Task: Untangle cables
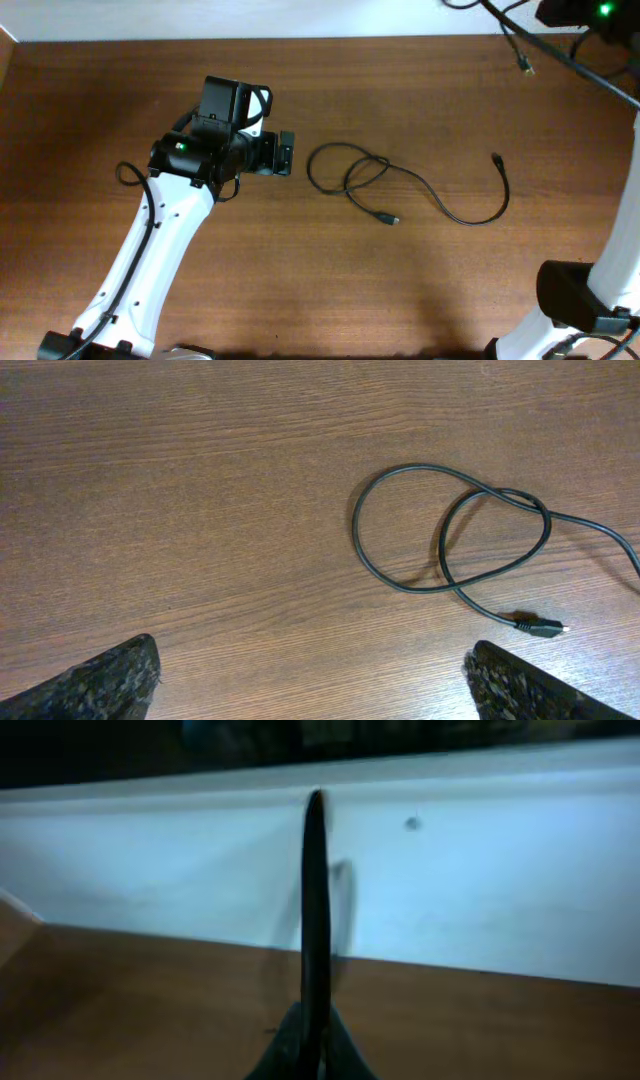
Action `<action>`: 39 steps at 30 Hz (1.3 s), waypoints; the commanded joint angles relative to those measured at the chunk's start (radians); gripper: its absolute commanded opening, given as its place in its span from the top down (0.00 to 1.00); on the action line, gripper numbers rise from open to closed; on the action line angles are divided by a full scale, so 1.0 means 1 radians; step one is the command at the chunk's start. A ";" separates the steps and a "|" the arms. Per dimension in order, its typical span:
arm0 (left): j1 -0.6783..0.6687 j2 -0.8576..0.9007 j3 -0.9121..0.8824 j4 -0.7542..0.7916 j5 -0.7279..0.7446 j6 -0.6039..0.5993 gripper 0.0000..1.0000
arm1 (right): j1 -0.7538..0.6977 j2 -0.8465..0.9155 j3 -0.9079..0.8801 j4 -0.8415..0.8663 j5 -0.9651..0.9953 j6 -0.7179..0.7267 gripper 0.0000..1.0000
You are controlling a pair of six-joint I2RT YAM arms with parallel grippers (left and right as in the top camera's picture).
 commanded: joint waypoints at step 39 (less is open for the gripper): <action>0.006 -0.019 0.004 0.002 -0.007 -0.005 0.01 | -0.604 0.394 -0.001 -0.158 -0.008 0.136 0.01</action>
